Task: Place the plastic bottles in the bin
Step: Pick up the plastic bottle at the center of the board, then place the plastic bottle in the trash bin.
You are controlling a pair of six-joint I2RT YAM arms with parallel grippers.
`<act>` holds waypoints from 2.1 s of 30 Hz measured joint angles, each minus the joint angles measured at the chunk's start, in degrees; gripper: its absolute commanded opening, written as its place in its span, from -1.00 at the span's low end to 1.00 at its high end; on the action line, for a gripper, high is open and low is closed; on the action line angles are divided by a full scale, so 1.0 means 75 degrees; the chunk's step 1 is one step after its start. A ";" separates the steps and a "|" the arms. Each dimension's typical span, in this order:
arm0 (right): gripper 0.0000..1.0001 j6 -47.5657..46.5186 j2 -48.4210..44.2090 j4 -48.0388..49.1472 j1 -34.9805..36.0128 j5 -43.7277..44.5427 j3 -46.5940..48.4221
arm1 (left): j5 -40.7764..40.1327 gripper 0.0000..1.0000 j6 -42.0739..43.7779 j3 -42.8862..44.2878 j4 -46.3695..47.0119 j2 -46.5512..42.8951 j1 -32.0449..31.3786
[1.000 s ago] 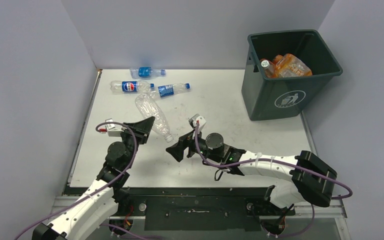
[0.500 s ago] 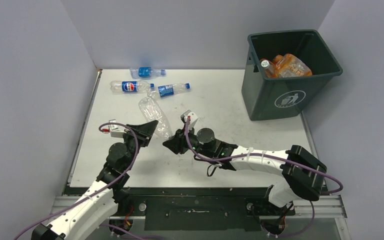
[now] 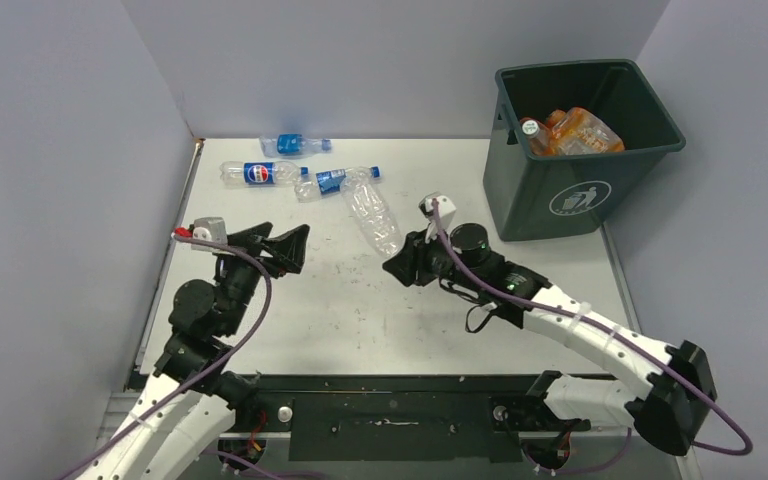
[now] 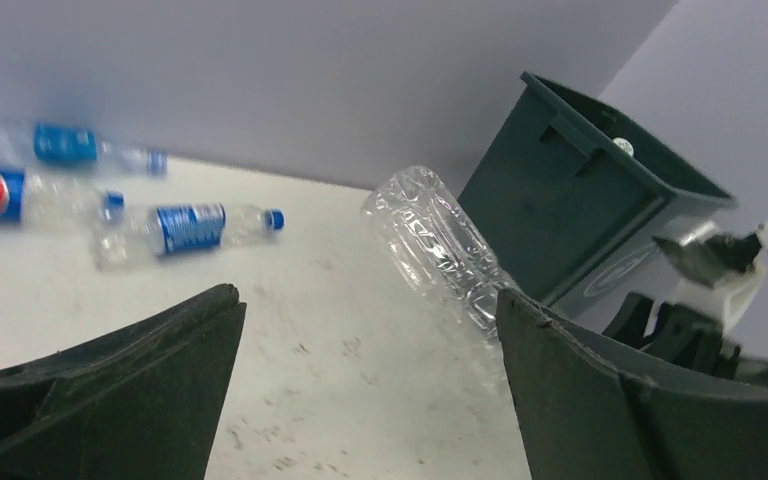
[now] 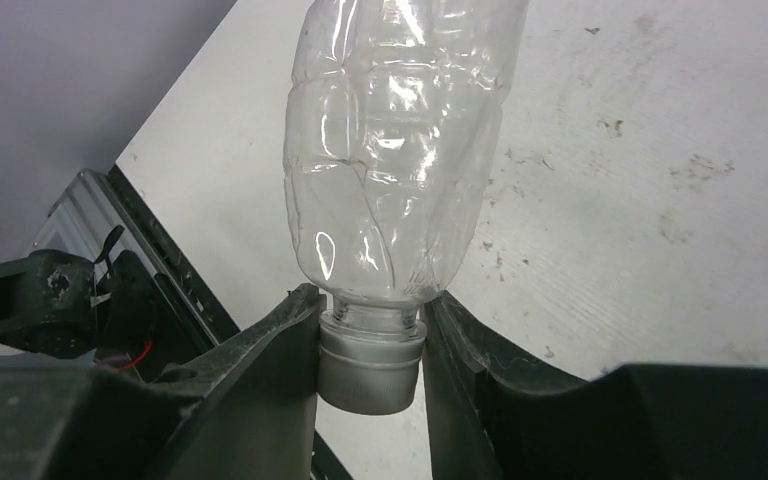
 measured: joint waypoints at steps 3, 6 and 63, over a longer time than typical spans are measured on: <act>-0.89 -0.0192 -0.0516 -0.1349 -0.0338 -0.0227 0.0629 | 0.0906 0.92 0.2139 0.0947 -0.0408 0.0312 -0.0035; -0.89 -0.0408 -0.0606 -0.2518 -0.0344 -0.0676 0.1338 | 0.1684 0.92 0.4150 0.1818 -0.0988 0.1035 -0.0487; 0.91 -0.0796 -0.4080 -0.0201 -0.0385 -0.0545 0.0810 | 0.2643 -0.65 0.6650 0.1961 -0.1568 0.2760 -0.3293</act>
